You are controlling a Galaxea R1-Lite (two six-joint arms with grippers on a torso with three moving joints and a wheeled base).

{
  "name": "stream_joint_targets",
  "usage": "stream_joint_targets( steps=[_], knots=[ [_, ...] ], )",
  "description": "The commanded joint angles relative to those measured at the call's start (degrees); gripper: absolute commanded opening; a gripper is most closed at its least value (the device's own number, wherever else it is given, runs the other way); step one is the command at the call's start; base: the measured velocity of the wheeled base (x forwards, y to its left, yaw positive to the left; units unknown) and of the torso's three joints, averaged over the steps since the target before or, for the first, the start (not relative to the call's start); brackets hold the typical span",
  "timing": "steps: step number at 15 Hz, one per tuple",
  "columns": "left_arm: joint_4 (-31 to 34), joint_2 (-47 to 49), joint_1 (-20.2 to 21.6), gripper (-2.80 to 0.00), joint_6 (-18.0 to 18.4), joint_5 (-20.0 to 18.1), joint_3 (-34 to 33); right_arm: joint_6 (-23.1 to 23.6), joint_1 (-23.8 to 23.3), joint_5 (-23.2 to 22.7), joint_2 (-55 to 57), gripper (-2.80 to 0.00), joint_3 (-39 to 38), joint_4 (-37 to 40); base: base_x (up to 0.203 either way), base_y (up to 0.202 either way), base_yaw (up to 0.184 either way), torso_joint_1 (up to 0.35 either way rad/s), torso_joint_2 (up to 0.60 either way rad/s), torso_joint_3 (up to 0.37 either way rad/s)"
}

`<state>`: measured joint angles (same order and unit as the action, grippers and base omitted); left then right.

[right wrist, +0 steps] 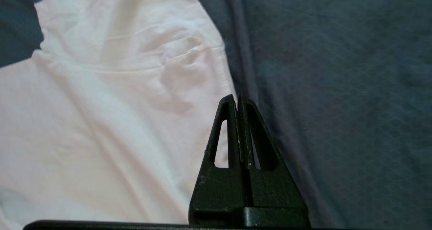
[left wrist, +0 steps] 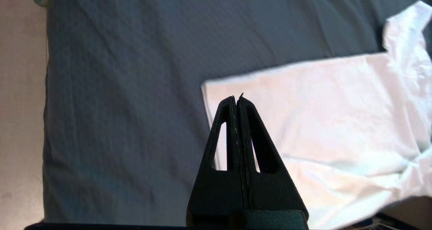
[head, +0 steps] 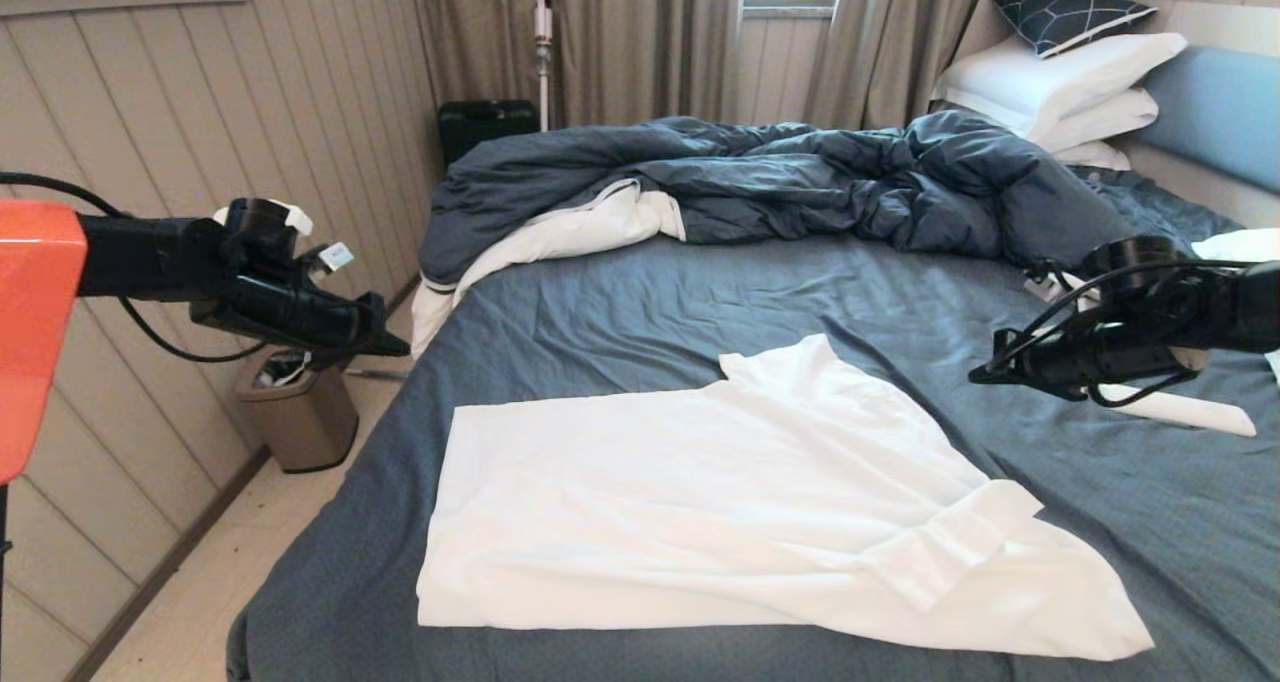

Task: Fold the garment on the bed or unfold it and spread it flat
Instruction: Fold the white T-shirt

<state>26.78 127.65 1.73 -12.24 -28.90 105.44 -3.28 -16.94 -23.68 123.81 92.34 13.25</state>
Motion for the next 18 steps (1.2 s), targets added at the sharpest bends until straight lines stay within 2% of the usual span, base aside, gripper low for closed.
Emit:
stream_joint_targets(
  steps=[1,4,5,6,8,9,10,12,14,15,18],
  knots=[
    [0.01,-5.58,0.1,-2.8,-0.01,-0.18,-3.25,-0.14,-0.19,-0.08,1.04,-2.8,2.23,0.03,0.0,0.0,0.0,0.0,0.0,0.0],
    [-0.14,-13.83,0.14,-2.8,0.42,-0.08,-8.97,0.36,-0.26,0.95,1.9,-2.8,7.93,0.16,0.0,0.0,0.0,0.0,0.0,0.0],
    [-0.15,-16.26,0.17,-2.8,1.0,-0.06,-10.8,1.48,-0.38,3.66,1.88,-2.8,10.21,0.35,0.0,0.0,0.0,0.0,0.0,0.0],
    [-0.15,-17.91,0.17,-2.8,1.69,-0.03,-12.39,4.5,-0.58,9.09,1.92,-2.8,11.53,0.37,0.0,0.0,0.0,0.0,0.0,0.0],
    [0.16,-18.49,0.19,-2.8,2.14,0.13,-12.21,14.92,-0.76,19.16,2.02,-2.8,12.55,-0.17,0.0,0.0,0.0,0.0,0.0,0.0],
    [0.2,-18.44,0.2,-2.8,2.13,0.21,-11.96,17.62,-0.58,23.98,2.16,-2.8,13.44,-1.51,0.0,0.0,0.0,0.0,0.0,0.0],
    [0.28,-18.02,0.2,-2.8,2.13,0.38,-11.53,18.69,0.27,27.65,2.55,-2.8,14.28,-4.91,0.0,0.0,0.0,0.0,0.0,0.0],
    [0.22,-16.69,0.11,-2.8,2.04,0.66,-11.1,19.18,2.33,30.22,3.54,-2.8,11.39,-11.59,0.0,0.0,0.0,0.0,0.0,0.0],
    [0.23,-14.15,0.11,-2.8,2.03,0.67,-9.62,19.05,3.23,28.9,5.31,-2.8,5.37,-15.59,0.0,0.0,0.0,0.0,0.0,0.0],
    [0.24,-12.7,0.11,-2.8,2.02,0.62,-8.39,18.09,3.27,23.82,6.97,-2.8,4.93,-15.95,0.0,0.0,0.0,0.0,0.0,0.0],
    [-0.15,-8.4,0.14,-2.8,2.12,-0.3,-5.32,5.79,2.27,11.57,8.79,-2.8,7.35,-14.76,0.0,0.0,0.0,0.0,0.0,0.0]
  ],
)
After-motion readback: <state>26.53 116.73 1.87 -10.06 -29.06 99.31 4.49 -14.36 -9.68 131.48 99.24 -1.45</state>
